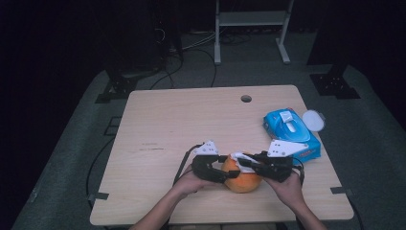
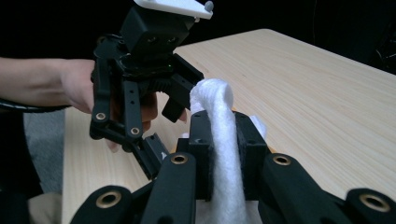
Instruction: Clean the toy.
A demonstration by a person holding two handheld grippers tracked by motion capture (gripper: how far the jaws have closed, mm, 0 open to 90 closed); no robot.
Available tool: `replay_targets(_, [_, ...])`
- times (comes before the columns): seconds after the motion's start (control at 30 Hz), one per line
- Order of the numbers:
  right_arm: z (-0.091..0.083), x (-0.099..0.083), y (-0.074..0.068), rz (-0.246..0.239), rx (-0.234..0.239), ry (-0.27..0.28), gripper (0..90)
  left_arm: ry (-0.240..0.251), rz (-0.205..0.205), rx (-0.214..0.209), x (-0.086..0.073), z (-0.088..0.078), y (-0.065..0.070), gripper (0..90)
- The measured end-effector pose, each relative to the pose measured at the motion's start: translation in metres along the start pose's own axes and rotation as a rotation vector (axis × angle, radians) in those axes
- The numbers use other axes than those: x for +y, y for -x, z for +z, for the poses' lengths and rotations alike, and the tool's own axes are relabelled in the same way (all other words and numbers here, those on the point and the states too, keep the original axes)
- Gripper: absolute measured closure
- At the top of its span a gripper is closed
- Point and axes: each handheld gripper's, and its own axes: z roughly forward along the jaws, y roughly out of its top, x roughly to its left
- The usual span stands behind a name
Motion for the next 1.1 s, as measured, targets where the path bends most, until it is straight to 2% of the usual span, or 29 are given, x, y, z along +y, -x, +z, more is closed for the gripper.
replay_targets(0.17, [-0.003,-0.002,0.006,0.009,-0.014,-0.011,79.3,0.011,-0.002,-0.001,-0.001,-0.001,-0.001,32.8])
replay_targets(0.23, [-0.008,-0.006,0.012,0.028,-0.029,-0.008,79.2,0.013,0.007,-0.003,-0.001,0.0,0.0,32.8])
replay_targets(0.27, [-0.015,-0.01,0.016,0.04,-0.06,-0.009,79.2,0.015,0.013,-0.008,-0.001,0.0,0.0,32.7])
replay_targets(0.3, [-0.015,-0.01,0.016,0.04,-0.06,-0.009,79.2,0.015,0.013,-0.008,-0.001,0.0,0.0,32.1])
replay_targets(0.33, [-0.021,-0.016,0.021,0.075,-0.063,-0.001,79.2,0.024,0.03,-0.027,-0.001,0.001,-0.001,30.9])
replay_targets(0.37, [-0.021,-0.016,0.021,0.075,-0.063,-0.001,79.2,0.024,0.03,-0.027,-0.001,0.001,-0.001,28.5])
replay_targets(0.4, [-0.022,-0.019,0.021,0.084,-0.06,0.001,79.2,0.023,0.049,-0.06,0.0,0.001,-0.002,24.7])
replay_targets(0.43, [-0.022,-0.019,0.021,0.084,-0.06,0.001,79.2,0.023,0.049,-0.06,0.0,0.001,-0.002,21.2])
replay_targets(0.47, [-0.023,-0.02,0.019,0.075,-0.067,-0.003,79.2,0.018,0.094,-0.073,-0.001,-0.002,-0.004,18.4])
replay_targets(0.5, [-0.023,-0.02,0.019,0.075,-0.067,-0.003,79.2,0.018,0.094,-0.073,-0.001,-0.002,-0.004,16.9])
replay_targets(0.6, [-0.024,-0.02,0.022,0.085,-0.071,-0.001,79.2,0.013,0.128,-0.096,-0.008,-0.002,-0.015,13.4])
replay_targets(0.7, [-0.024,-0.021,0.023,0.091,-0.064,0.002,79.2,0.013,0.138,-0.111,-0.012,0.002,-0.019,11.0])
replay_targets(0.8, [-0.022,-0.019,0.02,0.078,-0.061,-0.003,79.1,0.025,0.149,-0.155,-0.014,0.009,-0.021,10.2])
replay_targets(0.93, [-0.019,-0.018,0.02,0.086,-0.056,-0.006,79.1,0.006,0.165,-0.164,-0.013,0.019,-0.017,9.5])
replay_targets(0.97, [-0.019,-0.018,0.02,0.086,-0.056,-0.006,79.1,0.006,0.165,-0.164,-0.013,0.019,-0.017,11.1])
replay_targets(1.0, [-0.018,-0.016,0.02,0.081,-0.058,-0.01,79.1,-0.001,0.173,-0.157,-0.012,0.018,-0.016,16.7])
replay_targets(1.03, [-0.018,-0.016,0.02,0.081,-0.058,-0.01,79.1,0.002,0.173,-0.143,-0.01,0.016,-0.016,16.7])
replay_targets(1.07, [-0.017,-0.014,0.02,0.084,-0.062,0.0,79.1,0.004,0.173,-0.12,-0.006,0.01,-0.015,28.2])
replay_targets(1.1, [-0.017,-0.014,0.02,0.084,-0.062,0.0,79.1,0.004,0.173,-0.12,-0.006,0.01,-0.015,31.4])
